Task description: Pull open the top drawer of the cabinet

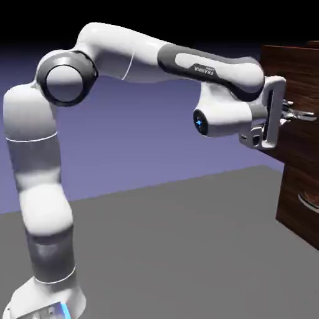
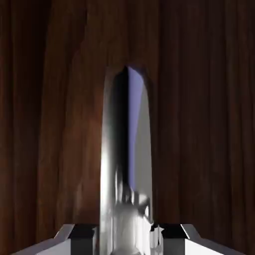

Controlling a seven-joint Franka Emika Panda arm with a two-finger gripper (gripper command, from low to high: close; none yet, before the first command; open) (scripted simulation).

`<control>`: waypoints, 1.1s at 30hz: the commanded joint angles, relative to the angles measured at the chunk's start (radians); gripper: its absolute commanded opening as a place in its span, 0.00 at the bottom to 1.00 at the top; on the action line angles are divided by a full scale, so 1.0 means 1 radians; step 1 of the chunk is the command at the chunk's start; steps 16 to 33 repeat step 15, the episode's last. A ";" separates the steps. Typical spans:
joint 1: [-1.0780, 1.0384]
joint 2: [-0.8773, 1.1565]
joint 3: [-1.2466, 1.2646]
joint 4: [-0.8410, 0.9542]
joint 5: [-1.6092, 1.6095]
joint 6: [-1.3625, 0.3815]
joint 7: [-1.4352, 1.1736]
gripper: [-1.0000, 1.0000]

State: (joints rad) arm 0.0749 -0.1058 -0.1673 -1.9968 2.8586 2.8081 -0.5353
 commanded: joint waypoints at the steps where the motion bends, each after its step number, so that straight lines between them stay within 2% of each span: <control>1: 0.000 -0.033 0.000 -0.036 0.002 -0.002 -0.007 0.00; 8: -0.013 -0.281 0.004 -0.278 0.000 0.006 -0.043 0.00; 9: -0.013 -0.281 0.004 -0.278 0.000 0.006 -0.043 1.00; 15: -0.020 -0.442 0.004 -0.408 -0.012 0.036 -0.052 1.00; 33: -0.020 -0.442 0.004 -0.408 -0.012 0.036 -0.052 1.00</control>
